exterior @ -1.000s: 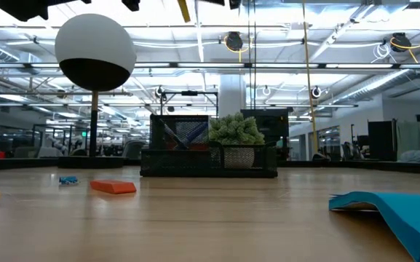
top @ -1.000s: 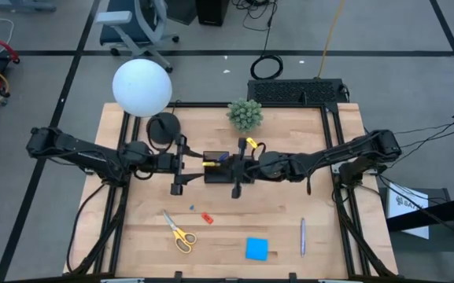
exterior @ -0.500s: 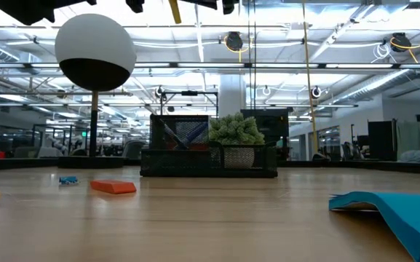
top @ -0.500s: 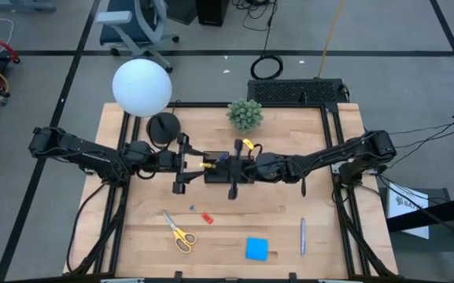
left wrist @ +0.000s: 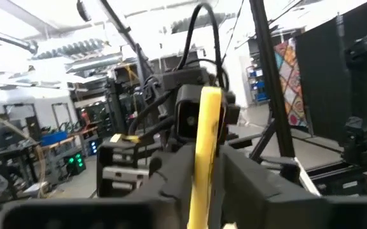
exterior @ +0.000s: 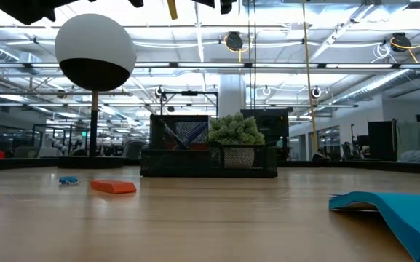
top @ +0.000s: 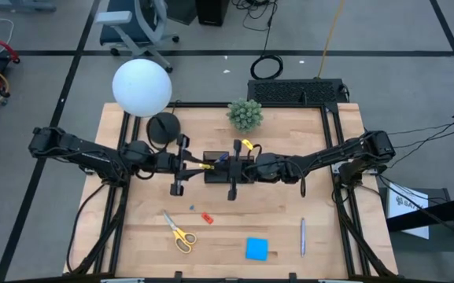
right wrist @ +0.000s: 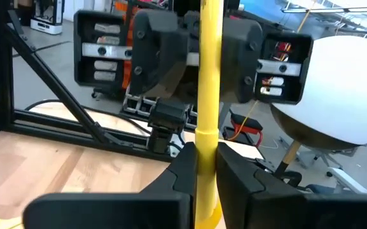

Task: Pick and place office supplies into organizer
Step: Put the highlighter pen into the desk organizer

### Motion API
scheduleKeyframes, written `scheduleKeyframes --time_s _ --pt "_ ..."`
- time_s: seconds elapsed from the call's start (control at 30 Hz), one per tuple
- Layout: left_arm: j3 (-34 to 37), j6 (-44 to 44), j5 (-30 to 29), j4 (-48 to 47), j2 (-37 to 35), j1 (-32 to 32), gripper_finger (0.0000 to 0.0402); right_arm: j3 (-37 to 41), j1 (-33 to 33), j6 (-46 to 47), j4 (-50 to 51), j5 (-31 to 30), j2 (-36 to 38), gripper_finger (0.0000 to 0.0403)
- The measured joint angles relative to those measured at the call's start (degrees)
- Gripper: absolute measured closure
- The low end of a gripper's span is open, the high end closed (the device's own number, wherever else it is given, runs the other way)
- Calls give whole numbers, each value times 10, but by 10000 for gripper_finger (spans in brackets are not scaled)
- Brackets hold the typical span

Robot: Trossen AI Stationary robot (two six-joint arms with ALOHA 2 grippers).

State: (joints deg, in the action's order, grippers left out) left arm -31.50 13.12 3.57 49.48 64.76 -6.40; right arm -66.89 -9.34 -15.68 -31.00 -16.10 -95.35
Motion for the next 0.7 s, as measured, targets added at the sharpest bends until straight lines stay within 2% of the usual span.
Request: scheduleKeyframes --time_s 0.13,0.37,0.7 --pt "0 6 12 4 0 0 377 0 0 2 0 3 0 374" --pt "0 12 13 1 0 0 364 0 0 8 4 2 0 359" --pt "0 31 11 -12 0 0 375 0 -1 10 34 -4 4 323"
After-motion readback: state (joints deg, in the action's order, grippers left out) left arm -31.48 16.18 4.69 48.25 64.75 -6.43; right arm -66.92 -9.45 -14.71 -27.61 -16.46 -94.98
